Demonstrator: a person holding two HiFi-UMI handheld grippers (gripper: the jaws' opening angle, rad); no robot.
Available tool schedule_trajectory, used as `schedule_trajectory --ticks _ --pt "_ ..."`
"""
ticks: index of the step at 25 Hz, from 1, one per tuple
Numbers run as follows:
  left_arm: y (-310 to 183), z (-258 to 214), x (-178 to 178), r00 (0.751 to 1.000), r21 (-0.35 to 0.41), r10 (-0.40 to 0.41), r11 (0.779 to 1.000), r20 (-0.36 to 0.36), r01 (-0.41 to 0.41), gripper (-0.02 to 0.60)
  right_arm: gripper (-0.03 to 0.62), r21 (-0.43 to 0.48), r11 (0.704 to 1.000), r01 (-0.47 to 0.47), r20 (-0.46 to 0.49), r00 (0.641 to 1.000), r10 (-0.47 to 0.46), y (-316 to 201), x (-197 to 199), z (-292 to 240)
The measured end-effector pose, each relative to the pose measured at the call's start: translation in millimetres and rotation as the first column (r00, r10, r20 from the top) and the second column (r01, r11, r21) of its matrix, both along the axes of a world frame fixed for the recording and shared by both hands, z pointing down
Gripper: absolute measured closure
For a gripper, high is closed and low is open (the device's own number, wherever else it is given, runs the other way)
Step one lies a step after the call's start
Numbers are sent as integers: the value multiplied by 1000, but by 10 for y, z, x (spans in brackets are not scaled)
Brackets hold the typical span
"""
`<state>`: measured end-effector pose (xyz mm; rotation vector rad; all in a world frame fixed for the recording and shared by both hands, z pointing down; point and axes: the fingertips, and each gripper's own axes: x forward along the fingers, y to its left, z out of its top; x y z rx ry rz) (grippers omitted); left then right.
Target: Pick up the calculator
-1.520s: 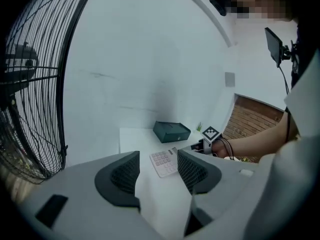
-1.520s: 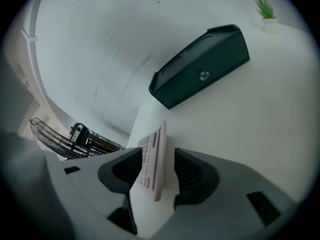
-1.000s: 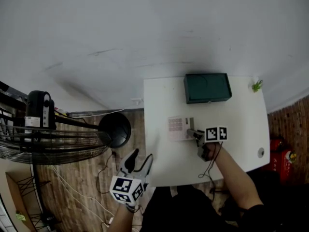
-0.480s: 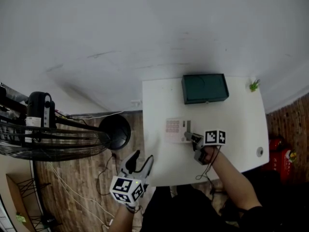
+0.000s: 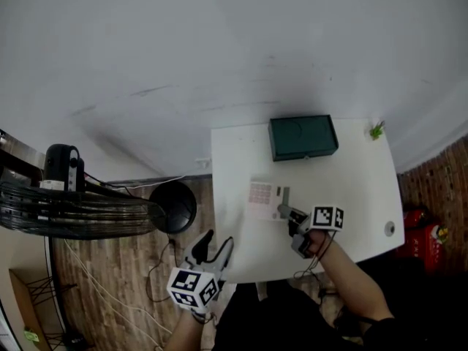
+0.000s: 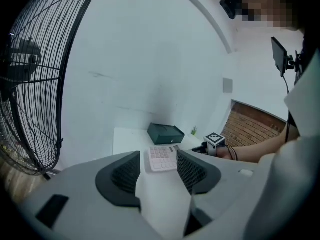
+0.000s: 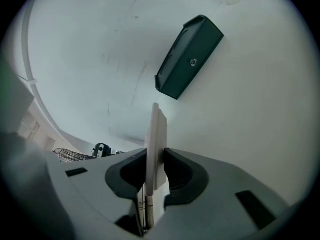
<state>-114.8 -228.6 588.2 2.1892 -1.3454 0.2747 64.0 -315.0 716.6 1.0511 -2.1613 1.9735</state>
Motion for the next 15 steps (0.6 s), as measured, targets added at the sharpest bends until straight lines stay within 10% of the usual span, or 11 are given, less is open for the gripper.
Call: schedule_trajectory --ticks 15 --pt "25 -305 120 1000 51 24 998 -17 -23 360 513 64 984 -165 143 978 154 136 125 -1042"
